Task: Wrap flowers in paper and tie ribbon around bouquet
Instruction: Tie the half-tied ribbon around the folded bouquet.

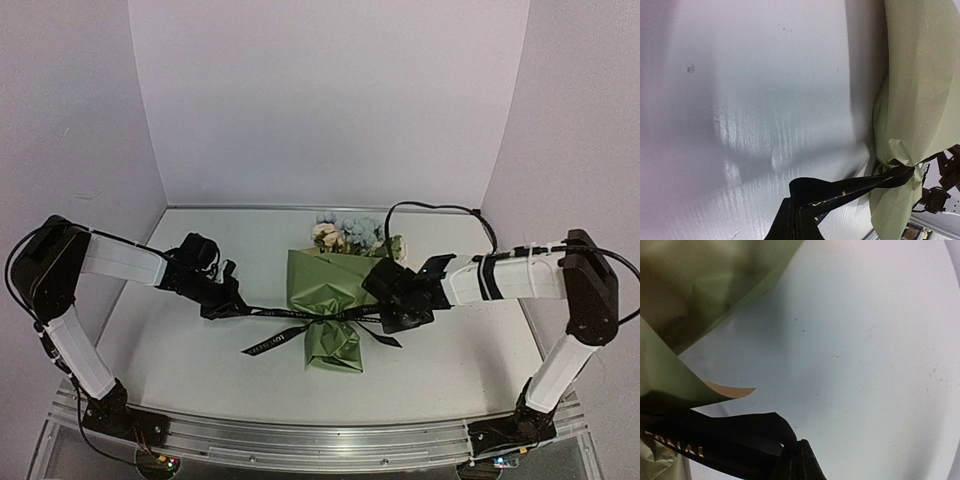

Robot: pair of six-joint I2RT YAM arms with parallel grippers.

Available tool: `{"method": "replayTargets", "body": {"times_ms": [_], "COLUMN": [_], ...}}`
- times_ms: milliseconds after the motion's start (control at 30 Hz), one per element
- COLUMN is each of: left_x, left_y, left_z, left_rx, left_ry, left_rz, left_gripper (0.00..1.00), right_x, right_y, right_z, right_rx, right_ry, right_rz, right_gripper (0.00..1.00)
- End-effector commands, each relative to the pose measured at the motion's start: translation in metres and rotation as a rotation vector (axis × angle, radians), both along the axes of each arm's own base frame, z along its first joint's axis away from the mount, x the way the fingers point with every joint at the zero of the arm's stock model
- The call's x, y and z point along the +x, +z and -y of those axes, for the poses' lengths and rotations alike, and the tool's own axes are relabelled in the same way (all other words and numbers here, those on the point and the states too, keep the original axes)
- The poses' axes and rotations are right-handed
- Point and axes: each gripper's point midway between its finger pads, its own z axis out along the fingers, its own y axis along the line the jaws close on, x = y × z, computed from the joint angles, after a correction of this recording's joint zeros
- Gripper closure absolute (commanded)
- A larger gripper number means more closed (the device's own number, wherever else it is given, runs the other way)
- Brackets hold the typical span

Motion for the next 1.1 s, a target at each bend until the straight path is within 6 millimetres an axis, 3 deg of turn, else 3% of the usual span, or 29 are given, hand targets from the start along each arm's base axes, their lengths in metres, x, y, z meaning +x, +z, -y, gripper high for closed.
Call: {"method": "replayTargets", "body": {"times_ms": [0, 200, 300, 467, 667, 1067], "left_x": [0.024, 0.029, 0.027, 0.022, 0.013, 0.010], "left_y": [-0.012, -0.003, -0.004, -0.013, -0.024, -0.020], "left_z": [-0.081, -0.087, -0.089, -0.092, -0.098, -0.105], "left_rx": [0.153, 0.130, 0.127, 0.110, 0.064, 0.060], "left_ry": [0.274, 0.300, 0.311, 0.328, 0.364, 0.384], "left_rz": [-0.008, 0.008, 0.001, -0.028, -0.072, -0.063], "left_gripper": [1.00, 1.00, 1.00, 1.00, 1.00, 1.00], "right_x": [-0.026, -0.027, -0.027, -0.040, -0.058, -0.057], "right_y": [-0.008, 0.002, 0.003, -0.032, -0.065, -0.056], "right_z": [0.082, 0.076, 0.083, 0.098, 0.095, 0.106], "right_rx": [-0.152, -0.050, -0.022, 0.047, 0.141, 0.151], "right_ry": [-0.132, -0.148, -0.182, -0.273, -0.335, -0.349], "right_rz": [-0.104, -0.085, -0.085, -0.170, -0.228, -0.177], "right_gripper": [1.00, 1.00, 1.00, 1.00, 1.00, 1.00]}}
